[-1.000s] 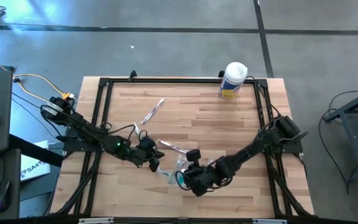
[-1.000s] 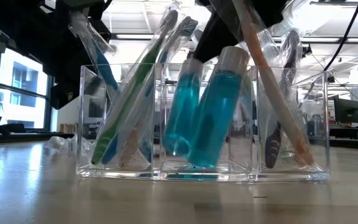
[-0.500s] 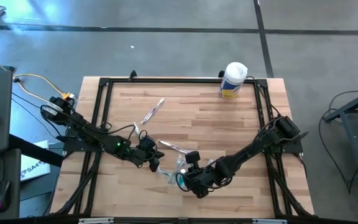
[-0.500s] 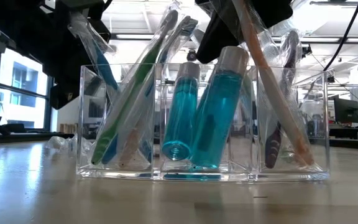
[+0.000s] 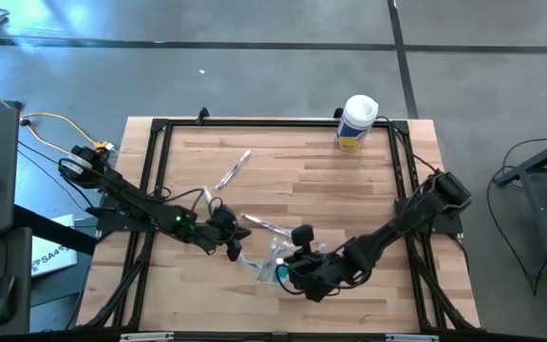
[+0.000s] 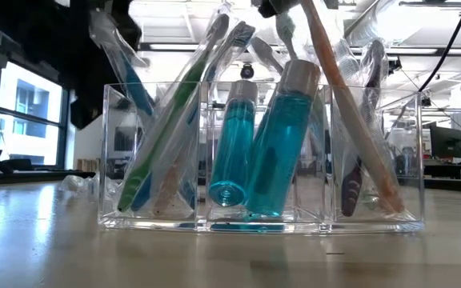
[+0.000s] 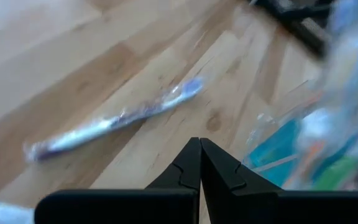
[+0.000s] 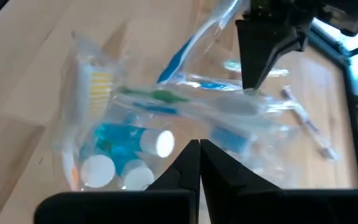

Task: Pick & Place toothbrushing station
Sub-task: Put the green toothbrush into the transparent organizer

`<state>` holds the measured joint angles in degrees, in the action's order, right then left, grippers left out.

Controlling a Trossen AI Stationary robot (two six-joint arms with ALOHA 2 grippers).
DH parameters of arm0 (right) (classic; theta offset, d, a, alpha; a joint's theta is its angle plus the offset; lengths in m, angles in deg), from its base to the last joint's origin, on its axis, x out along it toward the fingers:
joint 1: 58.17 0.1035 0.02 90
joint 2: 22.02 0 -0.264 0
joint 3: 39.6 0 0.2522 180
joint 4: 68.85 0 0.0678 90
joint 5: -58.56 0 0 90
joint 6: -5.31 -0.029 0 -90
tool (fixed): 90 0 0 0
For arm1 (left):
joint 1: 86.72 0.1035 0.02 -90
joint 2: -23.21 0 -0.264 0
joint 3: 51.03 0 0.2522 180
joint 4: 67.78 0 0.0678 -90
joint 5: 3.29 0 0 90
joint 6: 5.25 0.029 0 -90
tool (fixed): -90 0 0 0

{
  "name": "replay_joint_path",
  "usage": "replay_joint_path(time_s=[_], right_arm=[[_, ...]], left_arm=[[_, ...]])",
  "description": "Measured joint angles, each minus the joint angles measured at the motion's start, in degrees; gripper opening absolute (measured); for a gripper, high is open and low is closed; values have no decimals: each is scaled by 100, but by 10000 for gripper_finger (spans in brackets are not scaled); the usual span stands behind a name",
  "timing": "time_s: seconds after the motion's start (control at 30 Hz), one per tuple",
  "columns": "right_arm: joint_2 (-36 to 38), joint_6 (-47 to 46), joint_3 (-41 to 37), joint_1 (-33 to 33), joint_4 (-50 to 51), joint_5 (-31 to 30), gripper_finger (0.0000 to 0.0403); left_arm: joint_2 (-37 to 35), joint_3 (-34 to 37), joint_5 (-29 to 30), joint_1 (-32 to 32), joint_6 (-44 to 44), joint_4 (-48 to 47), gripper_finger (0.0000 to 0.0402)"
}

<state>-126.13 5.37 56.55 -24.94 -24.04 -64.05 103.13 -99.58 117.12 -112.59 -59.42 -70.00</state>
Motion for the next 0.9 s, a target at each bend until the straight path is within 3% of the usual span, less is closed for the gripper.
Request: replay_joint_path(time_s=[0.27, 0.47, 0.63, 0.9], right_arm=[[536, -375, 3, 421, 514, -913, 2], [1031, -1220, 7, 917, 1072, -1465, 2], [1351, -2682, 4, 1267, 2200, -1599, 2], [1439, -5670, 2, 1900, 4241, -2154, 2]], left_arm=[[-1111, -2, 438, -1, 718, -772, 0], [-1837, -4, 278, -3, 1469, -1030, 0], [-2083, -44, -153, -61, 2221, -1437, 0], [-2041, -988, -161, -391, 2510, -4049, 0]])
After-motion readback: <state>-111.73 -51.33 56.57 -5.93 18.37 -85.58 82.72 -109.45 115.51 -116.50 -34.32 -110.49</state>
